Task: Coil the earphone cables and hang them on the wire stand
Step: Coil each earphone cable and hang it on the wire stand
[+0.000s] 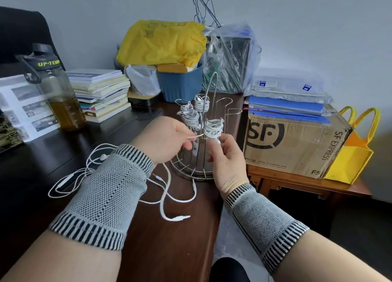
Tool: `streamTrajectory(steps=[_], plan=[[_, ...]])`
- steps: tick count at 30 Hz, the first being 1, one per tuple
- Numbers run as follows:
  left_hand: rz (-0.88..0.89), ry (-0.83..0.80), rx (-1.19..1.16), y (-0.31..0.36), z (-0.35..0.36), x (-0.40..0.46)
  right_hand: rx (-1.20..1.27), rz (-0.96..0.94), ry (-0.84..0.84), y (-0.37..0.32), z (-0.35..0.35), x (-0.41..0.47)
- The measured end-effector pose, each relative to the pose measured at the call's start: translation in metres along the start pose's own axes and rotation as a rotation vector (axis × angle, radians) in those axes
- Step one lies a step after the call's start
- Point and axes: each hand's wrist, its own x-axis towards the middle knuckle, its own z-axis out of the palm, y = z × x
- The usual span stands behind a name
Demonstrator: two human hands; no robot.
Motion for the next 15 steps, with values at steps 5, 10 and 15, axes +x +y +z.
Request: streamTrajectory(steps=[5,10,15], plan=[[0.002,0.078,0.001,0.001,0.012,0.001,-0.074,-0.013,-0.02,-0.001,-0.002,-0.001],[-0.012,0.163,-0.004,0.0,0.024,0.001,-0.189,-0.006,-0.021,0.003,-0.004,0.0],[-0.01,0.226,-0.059,-0.001,0.032,0.0,-0.159,0.008,0.007,0.007,-0.005,-0.001]])
